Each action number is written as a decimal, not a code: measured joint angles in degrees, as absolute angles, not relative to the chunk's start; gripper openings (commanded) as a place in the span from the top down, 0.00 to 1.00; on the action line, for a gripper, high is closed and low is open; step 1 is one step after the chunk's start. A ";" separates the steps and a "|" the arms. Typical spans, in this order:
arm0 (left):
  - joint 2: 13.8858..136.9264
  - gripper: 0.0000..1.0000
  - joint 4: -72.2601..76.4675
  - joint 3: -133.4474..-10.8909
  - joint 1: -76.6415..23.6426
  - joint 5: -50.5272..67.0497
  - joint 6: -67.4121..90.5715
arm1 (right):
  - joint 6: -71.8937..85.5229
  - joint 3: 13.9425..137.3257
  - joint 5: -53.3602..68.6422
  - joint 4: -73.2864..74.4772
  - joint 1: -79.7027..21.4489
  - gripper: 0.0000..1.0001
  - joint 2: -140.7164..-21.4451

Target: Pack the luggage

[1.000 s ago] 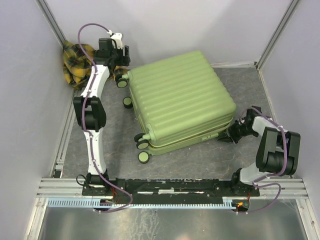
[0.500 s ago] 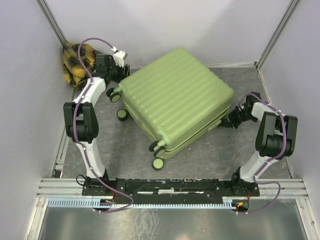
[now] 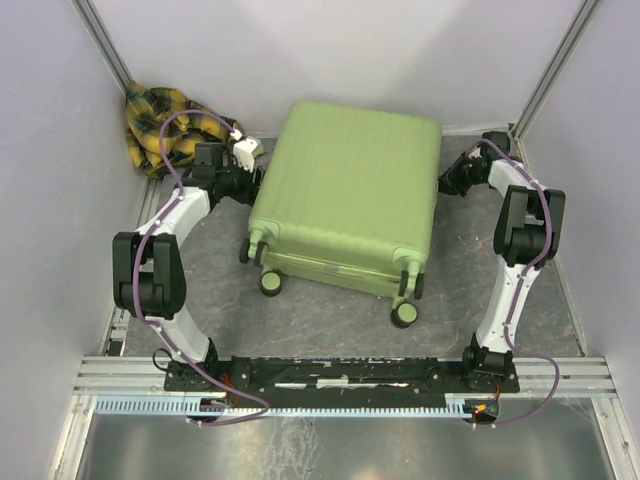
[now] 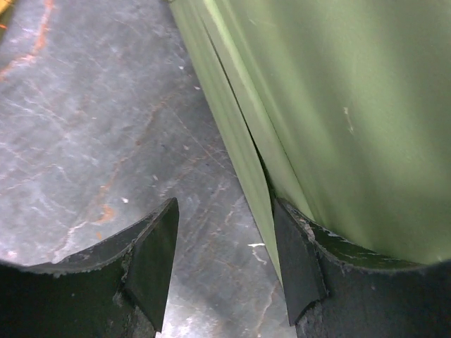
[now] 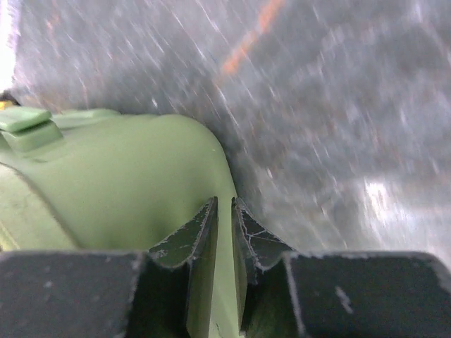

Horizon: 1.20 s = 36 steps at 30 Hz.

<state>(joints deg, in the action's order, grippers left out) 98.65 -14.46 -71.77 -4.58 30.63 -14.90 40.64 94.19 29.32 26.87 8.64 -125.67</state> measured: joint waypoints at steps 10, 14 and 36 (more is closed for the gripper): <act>102.10 0.36 -14.98 -73.41 -9.45 32.12 -8.95 | 42.52 107.77 26.81 16.38 7.97 0.74 -135.41; 105.91 0.34 -14.90 -77.52 -10.41 33.15 -6.66 | 43.22 114.02 25.56 12.78 7.90 0.68 -139.04; 78.52 0.15 -12.38 -50.04 -2.76 45.58 -25.58 | 1.56 121.16 37.58 56.45 19.84 0.03 -119.24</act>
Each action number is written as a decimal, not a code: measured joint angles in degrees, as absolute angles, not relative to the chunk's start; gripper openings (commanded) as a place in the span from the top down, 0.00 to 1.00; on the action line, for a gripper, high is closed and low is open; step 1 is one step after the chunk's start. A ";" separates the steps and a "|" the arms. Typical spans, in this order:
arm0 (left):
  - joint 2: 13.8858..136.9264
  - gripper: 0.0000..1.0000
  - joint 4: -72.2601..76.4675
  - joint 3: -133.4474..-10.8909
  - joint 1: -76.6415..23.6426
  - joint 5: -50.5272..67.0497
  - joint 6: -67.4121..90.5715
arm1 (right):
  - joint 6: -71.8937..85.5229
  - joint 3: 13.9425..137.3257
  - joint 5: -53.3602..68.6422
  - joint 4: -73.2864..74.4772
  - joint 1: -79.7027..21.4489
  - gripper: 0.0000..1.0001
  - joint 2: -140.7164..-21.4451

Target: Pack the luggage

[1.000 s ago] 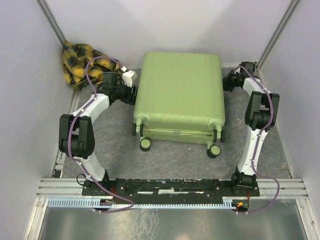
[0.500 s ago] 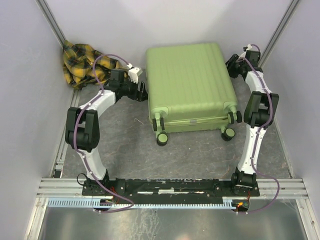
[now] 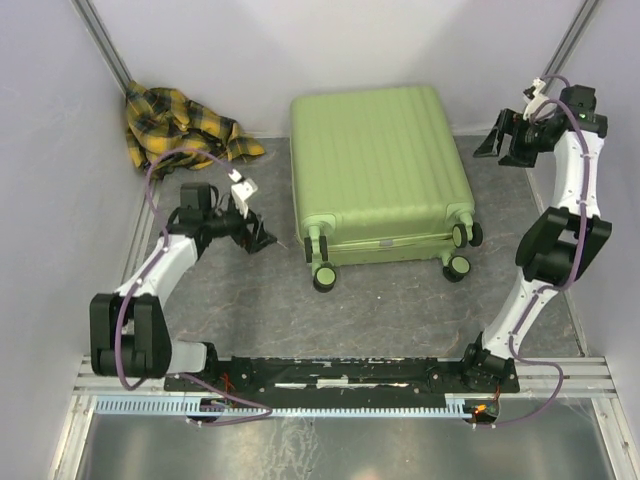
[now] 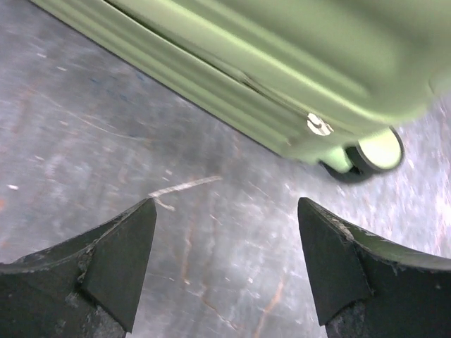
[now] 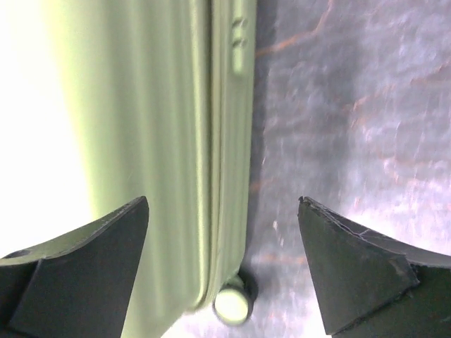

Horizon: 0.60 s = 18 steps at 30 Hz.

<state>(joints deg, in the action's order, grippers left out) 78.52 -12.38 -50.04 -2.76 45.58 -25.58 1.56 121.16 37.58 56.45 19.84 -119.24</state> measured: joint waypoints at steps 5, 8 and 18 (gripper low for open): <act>73.84 0.22 -11.84 -40.21 -3.22 50.09 -30.74 | -8.73 116.46 36.80 69.49 19.35 0.01 -108.29; 73.71 0.24 -10.00 -35.97 -4.10 51.40 -32.42 | -13.26 109.80 35.97 75.53 18.79 0.01 -100.27; 76.60 0.25 7.25 -33.21 -9.54 52.27 -30.52 | -18.74 102.35 32.34 88.27 17.19 0.01 -92.84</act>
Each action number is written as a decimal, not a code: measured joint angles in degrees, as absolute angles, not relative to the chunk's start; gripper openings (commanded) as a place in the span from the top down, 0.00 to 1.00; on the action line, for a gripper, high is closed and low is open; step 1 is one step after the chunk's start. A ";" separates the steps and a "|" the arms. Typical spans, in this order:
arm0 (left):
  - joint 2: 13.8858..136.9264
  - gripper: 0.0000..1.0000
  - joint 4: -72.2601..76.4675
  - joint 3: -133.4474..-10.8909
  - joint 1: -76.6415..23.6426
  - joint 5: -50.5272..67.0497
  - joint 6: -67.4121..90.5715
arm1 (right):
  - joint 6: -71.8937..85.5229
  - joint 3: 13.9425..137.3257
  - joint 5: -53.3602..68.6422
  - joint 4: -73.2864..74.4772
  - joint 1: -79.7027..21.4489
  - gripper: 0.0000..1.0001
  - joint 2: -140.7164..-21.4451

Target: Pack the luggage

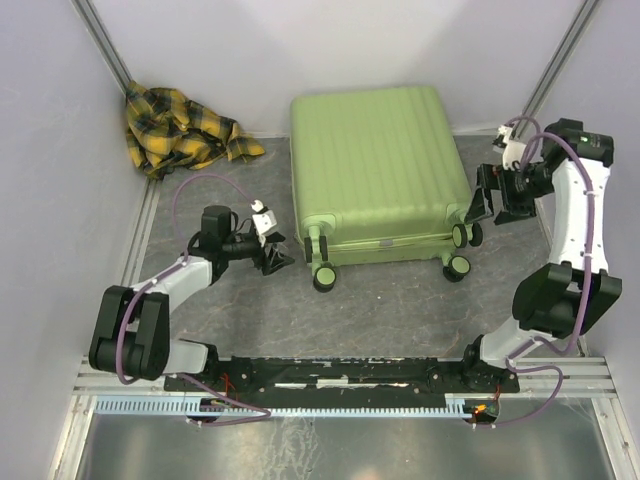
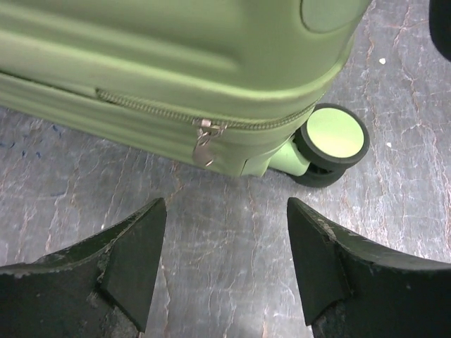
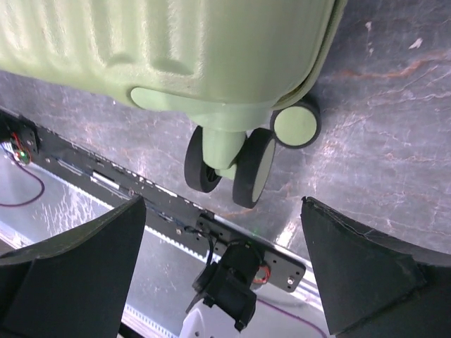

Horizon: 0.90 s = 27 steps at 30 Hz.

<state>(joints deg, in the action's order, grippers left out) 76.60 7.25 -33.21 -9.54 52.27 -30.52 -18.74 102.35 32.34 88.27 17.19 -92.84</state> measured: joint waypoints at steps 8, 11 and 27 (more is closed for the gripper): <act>80.40 0.29 12.12 -33.61 -11.16 52.45 -28.86 | -17.15 97.47 22.46 87.44 7.09 0.00 -90.04; 81.01 0.32 12.62 -34.46 -11.70 52.38 -28.80 | -16.51 95.42 18.39 86.56 4.49 0.02 -88.86; 85.58 0.93 16.29 -37.82 -13.28 52.84 -26.09 | -14.57 93.82 10.17 82.26 1.87 0.51 -90.21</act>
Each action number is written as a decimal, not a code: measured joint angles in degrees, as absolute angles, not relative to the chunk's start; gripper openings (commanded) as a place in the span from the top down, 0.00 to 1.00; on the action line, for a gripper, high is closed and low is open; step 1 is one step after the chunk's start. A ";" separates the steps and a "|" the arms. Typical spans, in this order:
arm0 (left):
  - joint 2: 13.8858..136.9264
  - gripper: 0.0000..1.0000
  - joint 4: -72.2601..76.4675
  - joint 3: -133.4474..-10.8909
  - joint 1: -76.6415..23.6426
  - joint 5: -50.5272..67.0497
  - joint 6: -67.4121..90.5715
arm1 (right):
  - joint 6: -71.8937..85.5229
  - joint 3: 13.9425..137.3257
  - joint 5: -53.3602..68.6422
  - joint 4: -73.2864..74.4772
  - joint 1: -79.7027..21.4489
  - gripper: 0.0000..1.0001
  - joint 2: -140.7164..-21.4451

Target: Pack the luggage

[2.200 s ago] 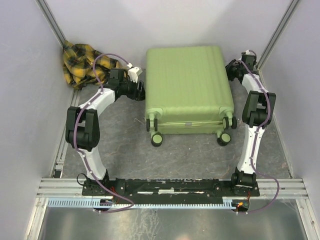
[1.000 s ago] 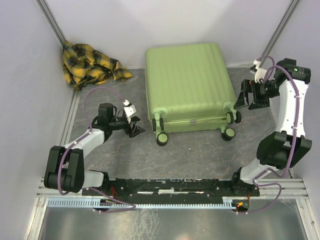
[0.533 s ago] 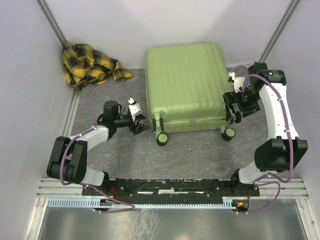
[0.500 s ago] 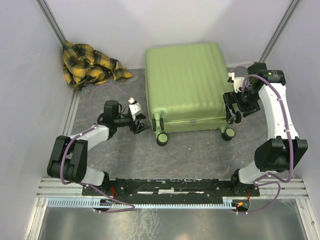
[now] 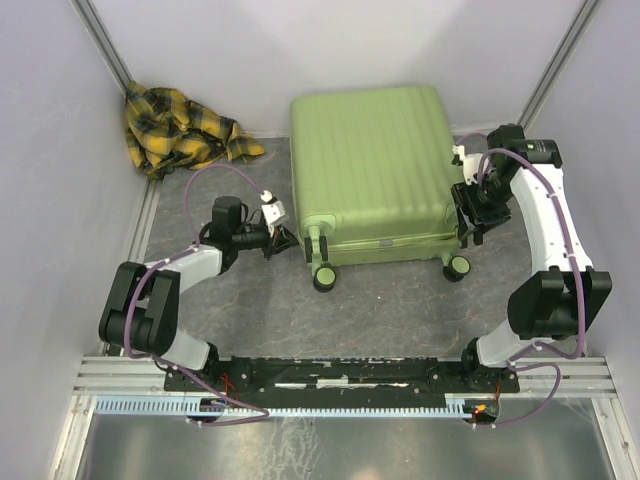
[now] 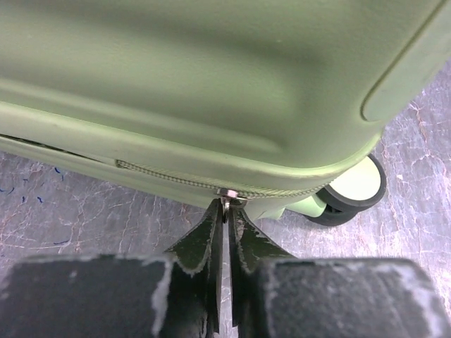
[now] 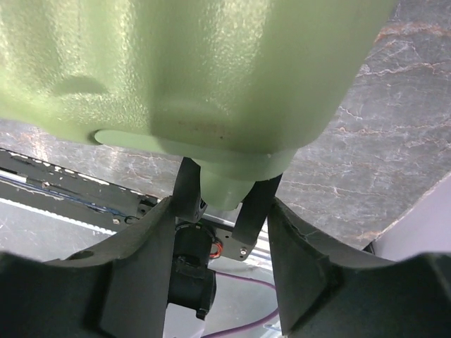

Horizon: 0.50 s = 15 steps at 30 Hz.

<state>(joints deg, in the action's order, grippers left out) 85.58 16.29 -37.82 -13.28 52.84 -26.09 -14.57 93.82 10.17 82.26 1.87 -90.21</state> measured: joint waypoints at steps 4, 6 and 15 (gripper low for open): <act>84.05 0.97 15.18 -37.10 -13.39 53.15 -26.02 | -13.65 93.97 10.44 82.39 1.61 0.71 -90.54; 82.48 0.97 13.96 -36.77 -13.41 53.08 -26.20 | -13.47 94.19 10.46 82.52 1.61 0.81 -90.65; 75.44 0.97 8.54 -33.93 -15.62 48.95 -29.19 | -12.01 96.23 10.41 83.26 1.61 0.98 -91.74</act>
<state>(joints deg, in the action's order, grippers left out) 75.44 8.54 -33.93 -15.62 48.95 -29.19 -12.01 96.23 10.41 83.26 1.61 -91.74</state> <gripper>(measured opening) 0.043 0.570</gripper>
